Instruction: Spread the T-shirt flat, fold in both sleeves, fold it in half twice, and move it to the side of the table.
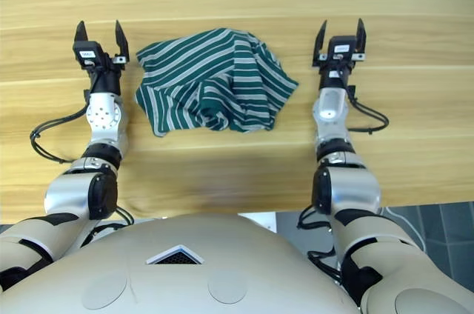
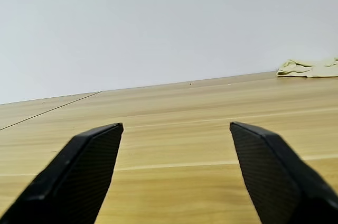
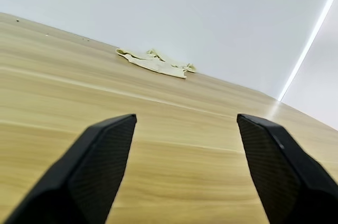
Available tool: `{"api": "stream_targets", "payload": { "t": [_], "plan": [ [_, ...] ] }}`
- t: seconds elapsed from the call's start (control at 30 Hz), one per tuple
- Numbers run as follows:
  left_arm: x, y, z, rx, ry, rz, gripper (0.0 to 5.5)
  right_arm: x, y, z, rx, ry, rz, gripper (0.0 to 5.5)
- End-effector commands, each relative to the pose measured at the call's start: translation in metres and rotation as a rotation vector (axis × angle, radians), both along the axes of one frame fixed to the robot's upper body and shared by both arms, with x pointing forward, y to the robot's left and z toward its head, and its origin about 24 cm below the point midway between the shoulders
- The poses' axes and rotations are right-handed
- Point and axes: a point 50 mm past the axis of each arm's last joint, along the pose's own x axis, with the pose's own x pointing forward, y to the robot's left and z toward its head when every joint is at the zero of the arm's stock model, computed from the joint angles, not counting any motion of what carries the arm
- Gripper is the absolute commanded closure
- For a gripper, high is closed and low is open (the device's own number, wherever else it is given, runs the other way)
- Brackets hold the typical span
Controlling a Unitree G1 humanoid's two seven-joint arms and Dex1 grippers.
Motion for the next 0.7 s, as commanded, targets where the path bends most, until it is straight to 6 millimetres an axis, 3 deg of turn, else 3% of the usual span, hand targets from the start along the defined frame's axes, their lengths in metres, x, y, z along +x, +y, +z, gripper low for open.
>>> {"api": "stream_targets", "payload": {
  "t": [0.03,0.53,0.7],
  "plan": [
    [0.003,-0.001,-0.001,0.004,0.018,-0.003,1.70,0.003,0.003,0.003,0.000,-0.014,0.025,1.99],
    [0.005,-0.002,0.003,-0.002,0.000,-0.012,1.70,0.004,0.003,0.005,0.008,-0.019,0.018,1.99],
    [-0.005,-0.002,0.008,0.032,-0.077,-0.106,1.70,-0.014,0.017,0.008,-0.153,-0.116,0.173,1.99]
  ]
}}
